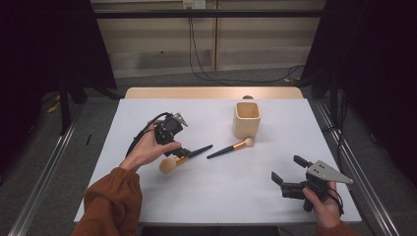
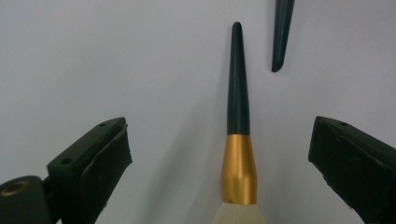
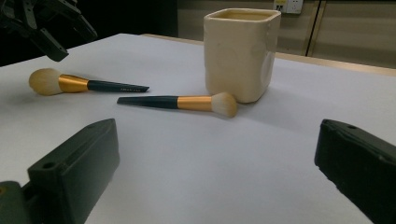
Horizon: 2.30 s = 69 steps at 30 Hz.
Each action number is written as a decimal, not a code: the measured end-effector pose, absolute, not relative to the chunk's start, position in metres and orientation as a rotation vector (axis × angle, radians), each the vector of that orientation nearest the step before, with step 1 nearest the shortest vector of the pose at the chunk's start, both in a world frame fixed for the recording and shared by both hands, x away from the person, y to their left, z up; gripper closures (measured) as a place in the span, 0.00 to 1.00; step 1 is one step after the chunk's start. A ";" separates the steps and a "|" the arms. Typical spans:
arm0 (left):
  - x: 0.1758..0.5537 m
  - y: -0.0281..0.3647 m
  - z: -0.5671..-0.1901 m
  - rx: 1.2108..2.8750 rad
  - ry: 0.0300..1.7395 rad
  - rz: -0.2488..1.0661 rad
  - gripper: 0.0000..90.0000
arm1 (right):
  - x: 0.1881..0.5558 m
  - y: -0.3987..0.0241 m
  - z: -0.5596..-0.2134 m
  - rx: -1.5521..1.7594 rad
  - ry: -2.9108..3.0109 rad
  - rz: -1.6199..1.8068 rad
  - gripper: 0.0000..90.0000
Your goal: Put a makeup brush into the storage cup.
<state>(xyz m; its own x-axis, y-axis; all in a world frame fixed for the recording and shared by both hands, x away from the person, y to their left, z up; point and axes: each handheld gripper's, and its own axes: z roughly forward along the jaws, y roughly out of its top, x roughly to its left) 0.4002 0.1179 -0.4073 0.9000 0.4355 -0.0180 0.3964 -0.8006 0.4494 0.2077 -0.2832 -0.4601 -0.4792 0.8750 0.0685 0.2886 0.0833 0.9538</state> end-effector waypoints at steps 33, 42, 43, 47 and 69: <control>0.420 0.095 -0.439 2.943 0.607 -0.162 0.24 | 0.210 -0.281 -0.462 1.164 1.841 1.403 0.00; 0.416 0.089 -0.443 3.011 0.572 -0.213 0.40 | 0.210 -0.281 -0.462 1.162 1.840 1.400 0.00; 0.416 0.088 -0.444 3.021 0.561 -0.215 0.41 | 0.210 -0.281 -0.462 1.164 1.840 1.398 0.00; 0.413 0.085 -0.446 3.047 0.545 -0.187 0.51 | 0.210 -0.281 -0.462 1.161 1.844 1.398 0.00; 0.411 0.081 -0.445 3.110 0.516 -0.156 0.68 | 0.211 -0.279 -0.463 1.158 1.859 1.389 0.00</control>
